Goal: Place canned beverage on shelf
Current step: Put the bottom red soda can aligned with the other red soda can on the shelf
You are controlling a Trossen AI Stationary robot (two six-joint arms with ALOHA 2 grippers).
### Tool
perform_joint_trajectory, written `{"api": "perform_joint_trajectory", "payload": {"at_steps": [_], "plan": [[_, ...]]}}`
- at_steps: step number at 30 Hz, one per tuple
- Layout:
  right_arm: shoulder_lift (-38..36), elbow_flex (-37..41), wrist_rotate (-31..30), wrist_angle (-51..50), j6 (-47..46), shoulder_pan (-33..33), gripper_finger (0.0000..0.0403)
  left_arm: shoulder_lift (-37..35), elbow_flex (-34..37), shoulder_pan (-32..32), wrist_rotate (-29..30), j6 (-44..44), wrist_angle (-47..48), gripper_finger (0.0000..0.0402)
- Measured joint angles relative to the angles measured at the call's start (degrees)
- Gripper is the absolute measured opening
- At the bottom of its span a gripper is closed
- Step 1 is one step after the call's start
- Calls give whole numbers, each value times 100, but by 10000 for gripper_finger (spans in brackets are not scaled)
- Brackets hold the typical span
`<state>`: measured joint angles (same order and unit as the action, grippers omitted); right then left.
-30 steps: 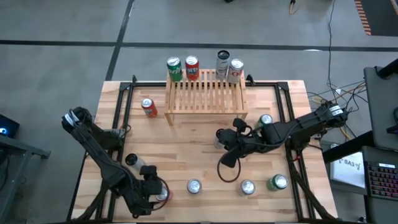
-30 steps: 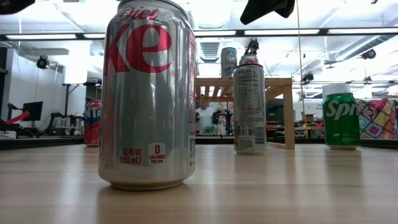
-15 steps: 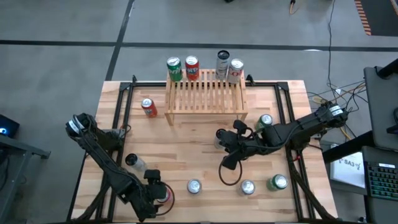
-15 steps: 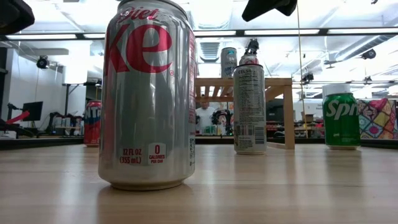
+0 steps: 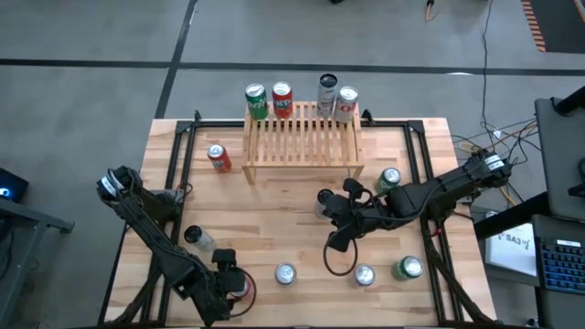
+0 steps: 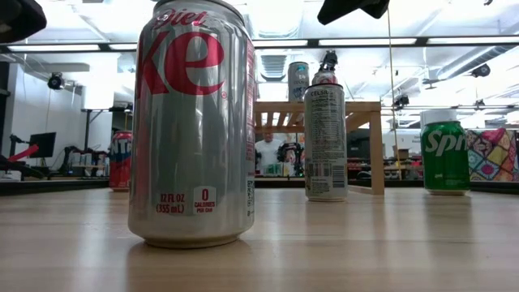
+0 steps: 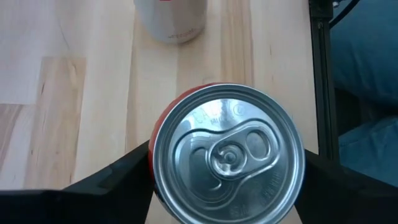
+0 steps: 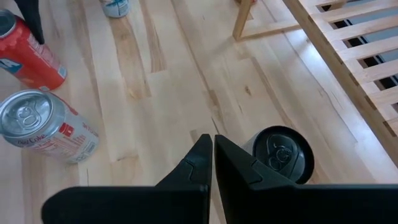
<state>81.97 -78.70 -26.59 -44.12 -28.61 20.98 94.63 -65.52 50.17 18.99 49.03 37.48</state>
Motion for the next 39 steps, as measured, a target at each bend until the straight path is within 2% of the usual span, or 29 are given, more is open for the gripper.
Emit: {"api": "perform_joint_trajectory", "payload": {"at_steps": [4,8,18,23,28,33,39], "plan": [[0,0,-2,0,3,15,9,-3,-207,-2,-79,-284,185,285],[0,0,-2,-1,6,19,9,-73,-710,2,-22,-623,764,285],[0,9,-2,-8,139,64,9,-114,-2361,-160,695,-2165,2465,285],[0,11,-2,-7,209,119,9,-313,-2912,-461,978,-3062,2783,285],[0,11,-3,-8,264,142,9,-600,-3036,-1141,1031,-4153,2802,285],[0,22,-4,-7,297,150,9,-861,-3038,-2242,1006,-5170,2788,285],[0,24,-4,-9,310,150,9,-1021,-3038,-3919,175,-6511,2559,285]]}}
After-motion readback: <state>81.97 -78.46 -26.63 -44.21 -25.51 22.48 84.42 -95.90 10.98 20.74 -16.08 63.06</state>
